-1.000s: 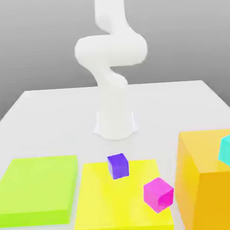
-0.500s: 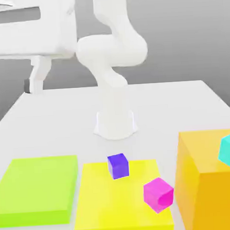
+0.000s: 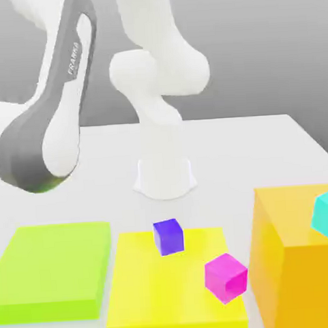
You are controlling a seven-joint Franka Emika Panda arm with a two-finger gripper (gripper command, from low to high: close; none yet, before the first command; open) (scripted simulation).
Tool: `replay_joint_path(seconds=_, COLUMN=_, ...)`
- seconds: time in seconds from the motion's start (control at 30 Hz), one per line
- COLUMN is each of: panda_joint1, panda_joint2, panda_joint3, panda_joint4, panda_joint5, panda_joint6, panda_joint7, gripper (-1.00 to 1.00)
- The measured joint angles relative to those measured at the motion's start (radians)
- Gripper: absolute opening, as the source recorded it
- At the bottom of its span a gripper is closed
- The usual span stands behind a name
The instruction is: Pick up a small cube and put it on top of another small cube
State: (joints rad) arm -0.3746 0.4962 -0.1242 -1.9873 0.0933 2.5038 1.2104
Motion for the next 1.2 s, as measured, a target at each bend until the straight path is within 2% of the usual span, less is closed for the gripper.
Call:
replay_joint_path(seconds=0.13, panda_joint1=-0.027, panda_joint2=0.145, panda_joint3=0.016, panda_joint4=0.036, panda_joint5=0.029, panda_joint6=0.084, panda_joint7=-0.004, gripper=0.0)
replay_joint_path(seconds=0.17, panda_joint1=-0.031, panda_joint2=0.17, panda_joint3=0.021, panda_joint4=0.042, panda_joint5=0.031, panda_joint6=0.102, panda_joint7=-0.005, gripper=-1.0)
replay_joint_path(seconds=0.37, panda_joint1=-0.034, panda_joint2=0.183, panda_joint3=0.024, panda_joint4=0.045, panda_joint5=0.034, panda_joint6=0.112, panda_joint7=-0.007, gripper=-1.0)
replay_joint_path(seconds=0.53, panda_joint1=-0.013, panda_joint2=0.049, panda_joint3=0.009, panda_joint4=0.007, panda_joint5=0.022, panda_joint6=0.017, panda_joint7=0.011, gripper=-1.0)
replay_joint_path(seconds=0.83, panda_joint1=0.193, panda_joint2=-0.276, panda_joint3=0.127, panda_joint4=-0.219, panda_joint5=0.059, panda_joint6=-0.054, panda_joint7=0.296, gripper=-1.0)
replay_joint_path(seconds=1.1, panda_joint1=0.424, panda_joint2=-0.523, panda_joint3=0.243, panda_joint4=-0.432, panda_joint5=-0.042, panda_joint6=-0.097, panda_joint7=0.664, gripper=-1.0)
replay_joint_path(seconds=1.2, panda_joint1=0.439, panda_joint2=-0.521, panda_joint3=0.248, panda_joint4=-0.48, panda_joint5=-0.087, panda_joint6=-0.057, panda_joint7=0.753, gripper=-1.0)
